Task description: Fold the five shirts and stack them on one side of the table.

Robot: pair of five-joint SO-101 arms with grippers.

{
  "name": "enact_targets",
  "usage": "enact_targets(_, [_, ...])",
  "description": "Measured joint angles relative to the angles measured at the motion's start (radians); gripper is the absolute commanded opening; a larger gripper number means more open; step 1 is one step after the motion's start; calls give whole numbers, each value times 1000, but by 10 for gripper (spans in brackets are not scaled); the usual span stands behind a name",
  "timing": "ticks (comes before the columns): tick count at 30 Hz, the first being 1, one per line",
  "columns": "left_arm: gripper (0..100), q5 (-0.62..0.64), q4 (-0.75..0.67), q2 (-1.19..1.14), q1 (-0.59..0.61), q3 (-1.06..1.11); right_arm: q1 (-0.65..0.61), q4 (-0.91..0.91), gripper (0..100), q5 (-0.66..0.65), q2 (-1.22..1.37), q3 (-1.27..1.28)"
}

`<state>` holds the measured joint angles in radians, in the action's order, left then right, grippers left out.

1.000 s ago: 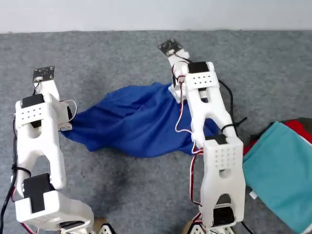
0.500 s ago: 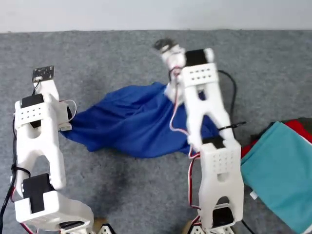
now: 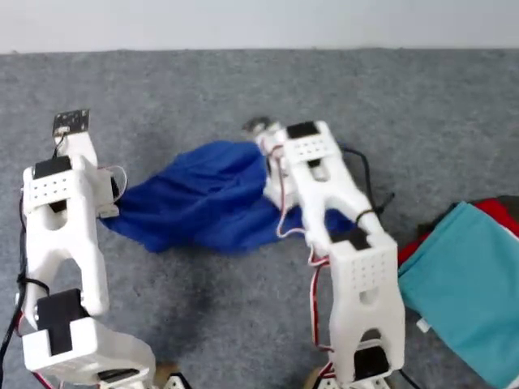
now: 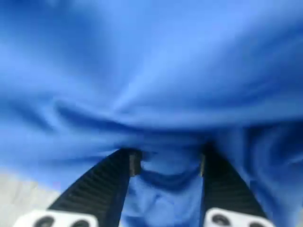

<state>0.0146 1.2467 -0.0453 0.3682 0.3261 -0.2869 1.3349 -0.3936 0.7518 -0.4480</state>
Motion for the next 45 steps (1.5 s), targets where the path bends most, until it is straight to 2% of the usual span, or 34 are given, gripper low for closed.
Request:
enact_targets(4, [11,0,0,0,0,0,48,-138,211,89,104,-192])
enact_targets(9, [11,2,-54,0,0,68,61,-152,211,110,247,-437])
enact_targets(12, [11,5,-126,0,0,135,63,-40,211,110,282,-572])
enact_targets(17, [12,6,-244,0,-8,244,60,338,210,114,284,-881])
enact_targets(19, [12,6,-287,0,-43,281,49,405,210,117,267,-928])
enact_targets(22, [12,5,-338,0,-121,336,41,419,210,117,218,-878])
enact_targets(25, [12,0,-365,0,-181,356,3,419,210,117,117,-700])
enact_targets(32, [12,3,-388,0,-198,356,2,393,210,117,-71,-172])
enact_targets(38, [12,0,-388,0,-201,356,80,327,209,117,-77,-101])
enact_targets(45, [12,0,-388,0,-201,356,147,167,209,117,-55,-101])
